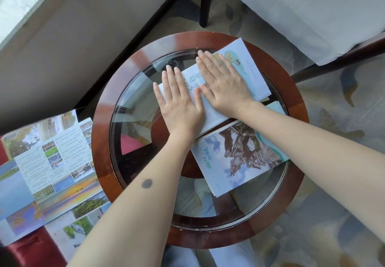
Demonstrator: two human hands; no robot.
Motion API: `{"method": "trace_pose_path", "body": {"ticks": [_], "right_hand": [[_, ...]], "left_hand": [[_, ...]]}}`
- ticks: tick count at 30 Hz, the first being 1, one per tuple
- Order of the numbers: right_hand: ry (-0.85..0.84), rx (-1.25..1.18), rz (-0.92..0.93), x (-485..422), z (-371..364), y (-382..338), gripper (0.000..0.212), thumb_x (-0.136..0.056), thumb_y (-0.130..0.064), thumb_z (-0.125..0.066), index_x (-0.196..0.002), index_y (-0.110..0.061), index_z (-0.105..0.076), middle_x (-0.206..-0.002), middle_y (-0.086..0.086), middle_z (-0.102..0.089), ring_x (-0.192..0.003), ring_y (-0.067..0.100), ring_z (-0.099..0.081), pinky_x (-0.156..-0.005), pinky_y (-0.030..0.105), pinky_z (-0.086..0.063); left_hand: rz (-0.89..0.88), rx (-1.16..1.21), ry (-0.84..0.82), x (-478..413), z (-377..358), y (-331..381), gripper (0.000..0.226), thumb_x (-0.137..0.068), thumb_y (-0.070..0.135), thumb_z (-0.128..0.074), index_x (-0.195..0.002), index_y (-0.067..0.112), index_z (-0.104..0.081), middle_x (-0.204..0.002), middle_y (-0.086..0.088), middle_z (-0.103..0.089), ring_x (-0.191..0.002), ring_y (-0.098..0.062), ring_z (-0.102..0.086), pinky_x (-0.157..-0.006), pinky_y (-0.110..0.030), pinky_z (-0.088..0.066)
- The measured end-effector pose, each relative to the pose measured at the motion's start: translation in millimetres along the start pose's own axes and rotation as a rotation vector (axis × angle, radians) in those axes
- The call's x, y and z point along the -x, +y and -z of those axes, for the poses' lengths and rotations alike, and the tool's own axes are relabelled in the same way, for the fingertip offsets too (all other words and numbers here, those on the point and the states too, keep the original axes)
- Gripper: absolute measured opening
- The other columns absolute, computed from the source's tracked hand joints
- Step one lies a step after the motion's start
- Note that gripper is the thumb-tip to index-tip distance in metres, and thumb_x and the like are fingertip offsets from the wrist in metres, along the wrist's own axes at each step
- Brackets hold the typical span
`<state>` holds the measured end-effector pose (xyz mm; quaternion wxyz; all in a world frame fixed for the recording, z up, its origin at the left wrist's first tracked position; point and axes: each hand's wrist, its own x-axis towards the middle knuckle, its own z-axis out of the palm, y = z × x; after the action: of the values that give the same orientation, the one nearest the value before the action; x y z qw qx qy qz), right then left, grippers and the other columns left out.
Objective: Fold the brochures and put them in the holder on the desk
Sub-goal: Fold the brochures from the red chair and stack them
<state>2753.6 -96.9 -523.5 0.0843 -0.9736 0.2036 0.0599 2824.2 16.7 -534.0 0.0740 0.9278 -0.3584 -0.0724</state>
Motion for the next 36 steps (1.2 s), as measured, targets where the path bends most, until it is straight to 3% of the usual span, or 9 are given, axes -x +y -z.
{"method": "trace_pose_path", "body": {"ticks": [7, 17, 30, 36], "right_hand": [[-0.023, 0.042, 0.054, 5.2, 6.1, 31.6, 0.066, -0.095, -0.047, -0.017, -0.148, -0.007, -0.012, -0.157, 0.009, -0.012, -0.146, 0.020, -0.010, -0.119, 0.036, -0.004], [0.052, -0.017, -0.268, 10.8, 1.9, 35.7, 0.074, -0.094, -0.054, -0.021, -0.149, -0.007, -0.007, -0.158, 0.010, -0.008, -0.146, 0.021, -0.006, -0.119, 0.038, -0.005], [0.029, 0.013, -0.261, 11.3, 1.4, 37.0, 0.075, -0.094, -0.055, -0.018, -0.149, -0.006, -0.004, -0.158, 0.010, -0.005, -0.146, 0.021, -0.004, -0.120, 0.040, -0.005], [-0.062, 0.059, -0.300, 8.0, 7.1, 34.4, 0.075, -0.095, -0.055, -0.018, -0.148, -0.008, 0.004, -0.159, 0.008, 0.004, -0.146, 0.020, 0.004, -0.117, 0.042, 0.004]], "left_hand": [[-0.010, -0.006, -0.007, 0.1, -0.3, -0.5, 0.066, -0.094, 0.042, -0.013, -0.148, 0.005, -0.012, -0.157, -0.012, -0.011, -0.146, -0.024, -0.006, -0.118, -0.045, 0.003], [-0.008, -0.006, -0.016, -0.4, 0.3, -0.7, 0.066, -0.094, 0.043, -0.014, -0.148, 0.005, -0.012, -0.157, -0.011, -0.011, -0.146, -0.023, -0.006, -0.119, -0.045, 0.003], [-0.023, -0.005, -0.018, -2.3, -0.7, -0.9, 0.066, -0.094, 0.043, -0.017, -0.147, 0.004, -0.015, -0.157, -0.013, -0.014, -0.146, -0.024, -0.009, -0.118, -0.047, 0.002], [-0.029, 0.015, -0.144, -3.3, 10.6, -0.7, 0.064, -0.098, 0.042, -0.016, -0.149, 0.005, -0.003, -0.158, -0.011, -0.001, -0.146, -0.022, 0.004, -0.118, -0.046, 0.008]]}}
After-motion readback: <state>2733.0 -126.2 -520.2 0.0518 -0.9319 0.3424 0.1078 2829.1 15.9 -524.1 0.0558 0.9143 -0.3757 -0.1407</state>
